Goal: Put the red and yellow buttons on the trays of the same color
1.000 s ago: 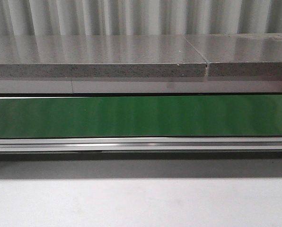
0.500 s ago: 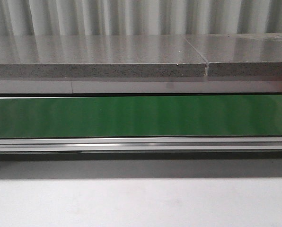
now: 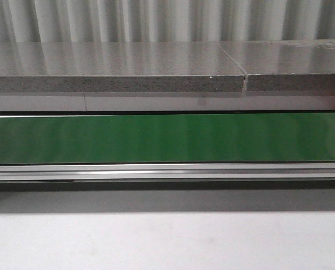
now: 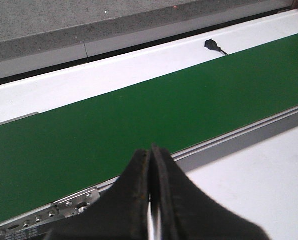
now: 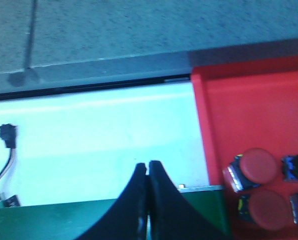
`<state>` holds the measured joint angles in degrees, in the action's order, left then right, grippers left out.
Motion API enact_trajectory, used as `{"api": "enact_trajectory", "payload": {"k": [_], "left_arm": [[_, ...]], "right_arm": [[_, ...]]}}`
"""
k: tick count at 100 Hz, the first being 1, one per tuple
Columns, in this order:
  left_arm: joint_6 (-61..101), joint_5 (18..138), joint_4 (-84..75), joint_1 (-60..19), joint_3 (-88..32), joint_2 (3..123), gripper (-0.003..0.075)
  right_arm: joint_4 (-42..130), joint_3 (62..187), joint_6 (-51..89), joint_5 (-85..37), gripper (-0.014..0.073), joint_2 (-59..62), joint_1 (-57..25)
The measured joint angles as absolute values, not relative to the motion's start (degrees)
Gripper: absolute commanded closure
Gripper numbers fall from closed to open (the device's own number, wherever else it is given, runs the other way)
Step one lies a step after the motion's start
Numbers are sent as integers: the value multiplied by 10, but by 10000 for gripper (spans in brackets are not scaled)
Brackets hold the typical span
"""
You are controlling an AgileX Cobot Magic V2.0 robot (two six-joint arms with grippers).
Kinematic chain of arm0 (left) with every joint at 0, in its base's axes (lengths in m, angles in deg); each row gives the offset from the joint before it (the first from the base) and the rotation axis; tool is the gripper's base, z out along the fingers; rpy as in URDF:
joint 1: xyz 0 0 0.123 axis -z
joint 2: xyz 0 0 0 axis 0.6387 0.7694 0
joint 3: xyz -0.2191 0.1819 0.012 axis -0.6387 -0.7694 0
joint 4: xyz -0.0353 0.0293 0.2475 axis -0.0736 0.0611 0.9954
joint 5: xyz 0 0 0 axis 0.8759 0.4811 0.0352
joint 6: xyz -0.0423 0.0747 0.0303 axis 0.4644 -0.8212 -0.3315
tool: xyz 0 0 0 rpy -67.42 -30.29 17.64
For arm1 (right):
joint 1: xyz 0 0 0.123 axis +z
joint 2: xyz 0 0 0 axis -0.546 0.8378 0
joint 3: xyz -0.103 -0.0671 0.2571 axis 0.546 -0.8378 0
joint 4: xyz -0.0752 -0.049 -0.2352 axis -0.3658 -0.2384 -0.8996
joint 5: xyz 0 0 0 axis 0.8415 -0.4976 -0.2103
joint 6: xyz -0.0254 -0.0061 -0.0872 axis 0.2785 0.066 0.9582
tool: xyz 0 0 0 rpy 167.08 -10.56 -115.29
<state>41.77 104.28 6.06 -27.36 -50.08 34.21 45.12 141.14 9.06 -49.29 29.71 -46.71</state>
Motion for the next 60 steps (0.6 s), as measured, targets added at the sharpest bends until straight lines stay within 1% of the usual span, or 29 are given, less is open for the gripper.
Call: {"api": "enact_trajectory", "payload": {"k": [13,30,60], "left_arm": [[418,1043,61,-274,-501,342,741],[418,1043,61,-274,-501,342,741],[418,1043,61,-274,-501,342,741]], "right_arm": [[450,1396,91,-492,659,266,-424],[441,1339,91,-456,659,214,-383],[435,1233,91,-400,659,77,-368]]}}
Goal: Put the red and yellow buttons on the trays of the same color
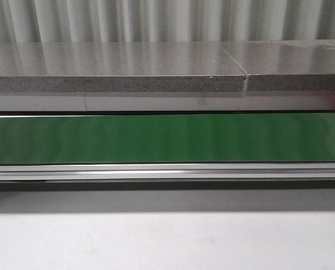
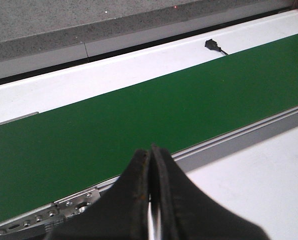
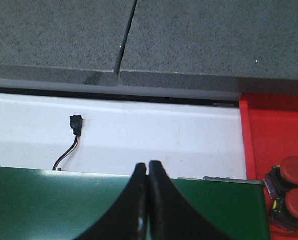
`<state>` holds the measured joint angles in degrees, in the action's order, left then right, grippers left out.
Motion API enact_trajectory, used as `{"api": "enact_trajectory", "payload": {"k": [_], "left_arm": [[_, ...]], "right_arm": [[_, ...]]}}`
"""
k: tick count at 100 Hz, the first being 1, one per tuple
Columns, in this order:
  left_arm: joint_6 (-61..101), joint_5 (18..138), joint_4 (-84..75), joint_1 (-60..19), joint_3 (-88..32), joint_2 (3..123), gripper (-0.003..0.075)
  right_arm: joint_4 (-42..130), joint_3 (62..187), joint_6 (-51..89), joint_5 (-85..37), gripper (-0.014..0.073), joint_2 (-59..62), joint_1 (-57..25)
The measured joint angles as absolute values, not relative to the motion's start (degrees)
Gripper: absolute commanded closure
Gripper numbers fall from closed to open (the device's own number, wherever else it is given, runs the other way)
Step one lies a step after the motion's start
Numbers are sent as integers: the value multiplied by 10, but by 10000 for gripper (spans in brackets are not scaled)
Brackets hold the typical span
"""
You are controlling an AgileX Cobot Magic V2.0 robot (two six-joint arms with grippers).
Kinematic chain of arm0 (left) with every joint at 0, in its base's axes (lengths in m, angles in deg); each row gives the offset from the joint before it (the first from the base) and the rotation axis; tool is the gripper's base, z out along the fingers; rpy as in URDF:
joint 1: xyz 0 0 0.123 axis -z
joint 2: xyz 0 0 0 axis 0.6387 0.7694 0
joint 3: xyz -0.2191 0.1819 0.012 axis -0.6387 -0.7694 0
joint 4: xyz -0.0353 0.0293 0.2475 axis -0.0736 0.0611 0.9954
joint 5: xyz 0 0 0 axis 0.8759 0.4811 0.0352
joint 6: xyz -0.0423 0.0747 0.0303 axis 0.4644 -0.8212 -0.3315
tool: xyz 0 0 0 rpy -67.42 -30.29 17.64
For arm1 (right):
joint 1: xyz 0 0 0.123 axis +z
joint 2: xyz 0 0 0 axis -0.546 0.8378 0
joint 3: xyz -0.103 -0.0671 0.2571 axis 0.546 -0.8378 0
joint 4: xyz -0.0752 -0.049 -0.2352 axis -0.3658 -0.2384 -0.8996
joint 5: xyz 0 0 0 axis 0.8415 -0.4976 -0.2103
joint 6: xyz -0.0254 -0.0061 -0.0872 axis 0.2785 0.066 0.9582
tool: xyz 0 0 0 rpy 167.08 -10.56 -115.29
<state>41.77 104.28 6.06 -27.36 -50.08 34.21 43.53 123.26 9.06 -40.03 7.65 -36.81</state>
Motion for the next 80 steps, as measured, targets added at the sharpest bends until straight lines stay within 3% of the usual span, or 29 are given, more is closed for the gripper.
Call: {"api": "enact_trajectory", "payload": {"k": [80], "left_arm": [[418,1043,61,-274,-501,342,741]], "right_arm": [[422,951,93,-281,659,-281,-368]]}}
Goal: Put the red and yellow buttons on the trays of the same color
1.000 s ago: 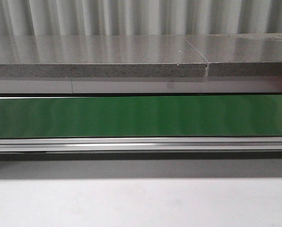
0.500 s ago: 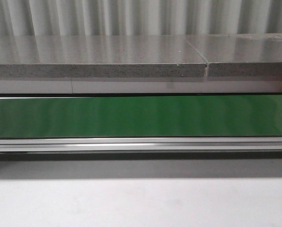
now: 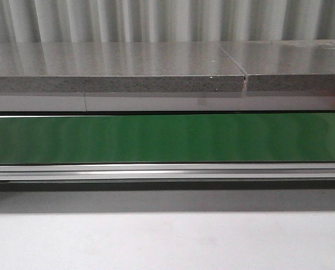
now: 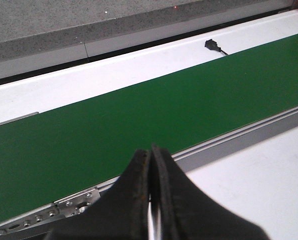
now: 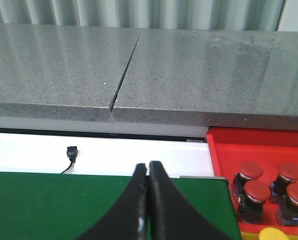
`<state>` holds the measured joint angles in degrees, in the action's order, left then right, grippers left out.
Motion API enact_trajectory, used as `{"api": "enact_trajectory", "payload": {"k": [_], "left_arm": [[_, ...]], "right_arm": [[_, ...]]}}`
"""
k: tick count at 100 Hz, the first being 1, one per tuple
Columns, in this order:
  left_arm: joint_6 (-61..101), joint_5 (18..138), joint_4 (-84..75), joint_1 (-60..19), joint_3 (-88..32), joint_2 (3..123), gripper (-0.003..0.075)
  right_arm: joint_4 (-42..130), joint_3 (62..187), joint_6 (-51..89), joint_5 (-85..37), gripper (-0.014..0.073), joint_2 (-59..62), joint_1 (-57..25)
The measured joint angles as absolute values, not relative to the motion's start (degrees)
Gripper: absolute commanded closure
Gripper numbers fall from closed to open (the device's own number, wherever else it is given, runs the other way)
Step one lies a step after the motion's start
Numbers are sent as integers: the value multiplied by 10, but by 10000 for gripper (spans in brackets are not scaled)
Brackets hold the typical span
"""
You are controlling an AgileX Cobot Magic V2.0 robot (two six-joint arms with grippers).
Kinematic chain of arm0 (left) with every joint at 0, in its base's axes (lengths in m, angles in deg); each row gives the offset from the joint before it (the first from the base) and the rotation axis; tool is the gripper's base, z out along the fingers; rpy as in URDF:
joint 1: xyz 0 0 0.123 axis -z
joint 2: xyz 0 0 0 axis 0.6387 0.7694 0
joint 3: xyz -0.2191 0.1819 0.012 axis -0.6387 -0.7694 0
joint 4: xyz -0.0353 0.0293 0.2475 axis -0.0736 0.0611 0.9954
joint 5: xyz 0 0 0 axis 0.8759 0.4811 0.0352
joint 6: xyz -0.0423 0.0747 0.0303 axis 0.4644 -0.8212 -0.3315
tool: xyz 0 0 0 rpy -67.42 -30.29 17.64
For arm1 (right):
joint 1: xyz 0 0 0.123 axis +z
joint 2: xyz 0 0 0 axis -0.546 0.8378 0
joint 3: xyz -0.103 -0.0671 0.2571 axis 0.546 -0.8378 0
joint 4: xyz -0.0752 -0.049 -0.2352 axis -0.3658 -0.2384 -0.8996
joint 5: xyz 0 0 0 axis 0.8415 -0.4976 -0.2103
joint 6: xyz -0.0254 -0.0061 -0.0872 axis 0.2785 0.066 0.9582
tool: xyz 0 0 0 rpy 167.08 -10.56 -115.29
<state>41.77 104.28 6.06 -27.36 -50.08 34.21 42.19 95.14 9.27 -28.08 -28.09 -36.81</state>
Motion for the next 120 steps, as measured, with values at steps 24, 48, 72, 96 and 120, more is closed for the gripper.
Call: {"api": "enact_trajectory", "payload": {"k": [24,48,72,96,120], "left_arm": [[418,1043,61,-274,-501,342,741],[418,1043,61,-274,-501,342,741],[418,1043,61,-274,-501,342,741],[418,1043,61,-274,-501,342,741],[418,1043,61,-274,-501,342,741]], "right_arm": [[422,869,93,-254,659,-375,-368],[422,779,76,-196,659,-455,-368],[246,686,-116,-86,659,-485,-369],[211,629,-147,-87,659,-557,-369],[208,626,-150,-126,659,-572,-365]]}}
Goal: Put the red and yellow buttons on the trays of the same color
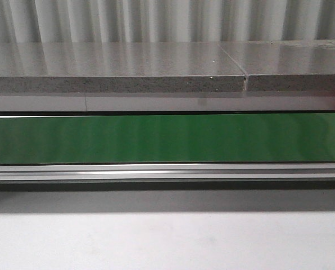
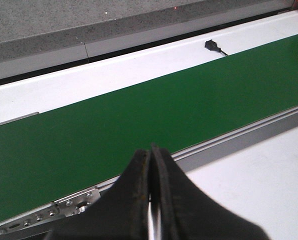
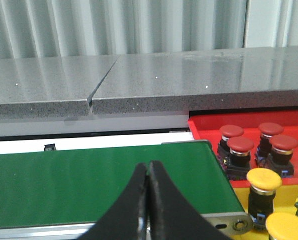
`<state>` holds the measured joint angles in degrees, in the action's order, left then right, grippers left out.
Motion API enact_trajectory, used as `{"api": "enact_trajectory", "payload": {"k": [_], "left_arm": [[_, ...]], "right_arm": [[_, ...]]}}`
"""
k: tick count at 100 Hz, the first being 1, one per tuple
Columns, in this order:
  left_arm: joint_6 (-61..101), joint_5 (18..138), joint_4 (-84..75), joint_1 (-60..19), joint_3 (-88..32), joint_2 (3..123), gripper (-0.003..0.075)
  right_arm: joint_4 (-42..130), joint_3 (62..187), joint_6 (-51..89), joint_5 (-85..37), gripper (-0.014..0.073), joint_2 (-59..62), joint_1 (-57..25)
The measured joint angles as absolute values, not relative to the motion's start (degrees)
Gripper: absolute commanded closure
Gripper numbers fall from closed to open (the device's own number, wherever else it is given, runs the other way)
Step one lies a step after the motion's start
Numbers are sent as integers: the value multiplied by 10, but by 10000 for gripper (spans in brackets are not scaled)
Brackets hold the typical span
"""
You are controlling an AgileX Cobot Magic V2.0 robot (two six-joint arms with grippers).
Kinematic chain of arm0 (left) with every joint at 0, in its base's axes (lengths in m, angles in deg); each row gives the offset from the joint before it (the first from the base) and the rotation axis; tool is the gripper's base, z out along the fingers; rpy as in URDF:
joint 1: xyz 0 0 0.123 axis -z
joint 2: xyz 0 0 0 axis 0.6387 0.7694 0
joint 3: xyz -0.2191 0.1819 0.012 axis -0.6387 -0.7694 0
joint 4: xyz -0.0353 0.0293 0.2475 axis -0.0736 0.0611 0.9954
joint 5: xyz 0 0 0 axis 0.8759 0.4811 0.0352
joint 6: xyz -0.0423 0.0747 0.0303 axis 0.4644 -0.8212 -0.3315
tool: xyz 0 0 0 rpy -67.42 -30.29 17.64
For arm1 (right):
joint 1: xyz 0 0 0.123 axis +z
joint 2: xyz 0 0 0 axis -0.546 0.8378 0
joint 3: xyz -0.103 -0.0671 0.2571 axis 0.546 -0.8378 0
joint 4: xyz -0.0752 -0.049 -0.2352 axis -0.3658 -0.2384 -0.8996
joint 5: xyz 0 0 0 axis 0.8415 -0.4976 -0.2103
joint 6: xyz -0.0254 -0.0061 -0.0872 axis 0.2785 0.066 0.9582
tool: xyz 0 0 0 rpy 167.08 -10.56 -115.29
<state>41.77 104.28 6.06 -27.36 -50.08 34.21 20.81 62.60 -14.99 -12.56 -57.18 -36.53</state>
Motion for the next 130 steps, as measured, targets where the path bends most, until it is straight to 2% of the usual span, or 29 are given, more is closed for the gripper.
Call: {"api": "enact_trajectory", "payload": {"k": [108,130], "left_arm": [[418,1040,62,-274,-505,342,741],[558,934,148,-274,-559,324,741]], "right_arm": [[207,626,-151,-127,659,-572,-364],[207,626,-151,-127,659,-572,-364]]}}
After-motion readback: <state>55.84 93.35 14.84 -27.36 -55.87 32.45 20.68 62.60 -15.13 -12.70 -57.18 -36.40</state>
